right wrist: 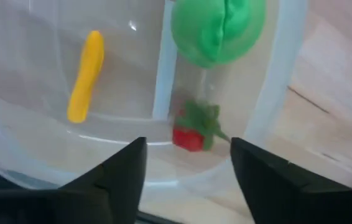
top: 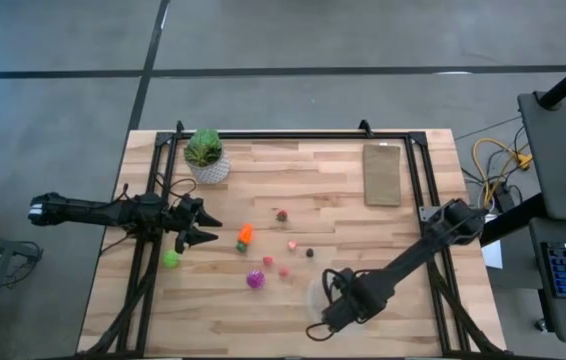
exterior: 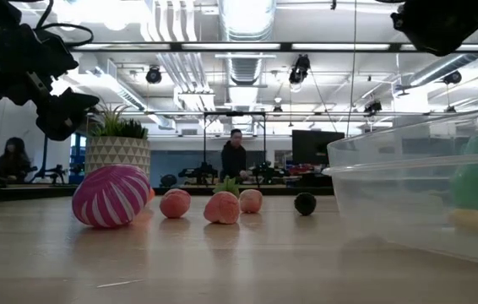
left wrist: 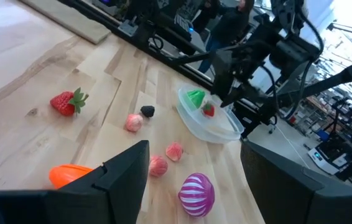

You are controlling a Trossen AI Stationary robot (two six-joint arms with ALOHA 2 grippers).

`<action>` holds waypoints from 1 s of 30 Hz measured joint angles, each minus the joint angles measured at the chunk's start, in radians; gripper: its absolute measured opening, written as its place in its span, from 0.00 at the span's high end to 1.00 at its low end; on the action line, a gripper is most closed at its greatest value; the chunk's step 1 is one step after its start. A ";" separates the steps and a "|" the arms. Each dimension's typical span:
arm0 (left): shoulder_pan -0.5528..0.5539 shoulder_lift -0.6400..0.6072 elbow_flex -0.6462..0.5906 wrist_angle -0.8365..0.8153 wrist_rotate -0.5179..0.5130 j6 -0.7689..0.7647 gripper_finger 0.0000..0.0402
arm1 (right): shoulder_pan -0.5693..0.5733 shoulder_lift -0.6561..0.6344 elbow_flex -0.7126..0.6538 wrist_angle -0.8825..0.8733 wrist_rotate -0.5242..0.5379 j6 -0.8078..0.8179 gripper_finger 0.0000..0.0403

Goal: Pick and placing Produce into tupperware
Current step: Put the strawberry into the transparent bin

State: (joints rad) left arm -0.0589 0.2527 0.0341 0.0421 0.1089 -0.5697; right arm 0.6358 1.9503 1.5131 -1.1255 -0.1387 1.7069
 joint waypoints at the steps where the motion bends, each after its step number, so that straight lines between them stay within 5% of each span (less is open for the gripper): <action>1: 0.000 0.000 0.000 0.000 0.000 0.000 0.40 | 0.001 -0.008 0.000 0.001 0.000 0.008 0.39; 3: 0.000 0.000 0.000 0.000 0.000 0.000 0.40 | 0.001 -0.025 0.003 -0.002 0.013 0.025 0.33; 6: 0.000 0.000 0.000 0.001 -0.002 0.000 0.40 | -0.018 -0.076 0.029 -0.068 0.167 0.033 0.28; 9: 0.000 0.000 0.000 0.002 -0.003 0.000 0.40 | -0.129 -0.153 0.025 -0.203 0.263 -0.018 0.28; 14: 0.000 0.002 0.000 0.007 -0.003 0.000 0.40 | -0.419 -0.182 -0.081 0.022 0.161 -0.380 0.31; 19: 0.000 0.000 0.000 0.007 -0.002 0.000 0.40 | -0.645 -0.187 -0.083 0.228 0.100 -0.566 0.34; 25: 0.000 0.000 0.000 0.002 -0.002 0.000 0.40 | -0.815 -0.110 -0.065 0.420 -0.061 -0.631 0.35; 30: 0.000 0.000 0.000 0.002 -0.002 0.000 0.40 | -0.842 0.000 0.006 0.473 -0.108 -0.627 0.35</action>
State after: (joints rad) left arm -0.0589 0.2527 0.0341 0.0442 0.1070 -0.5697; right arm -0.2062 1.9501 1.5187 -0.6529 -0.2462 1.0801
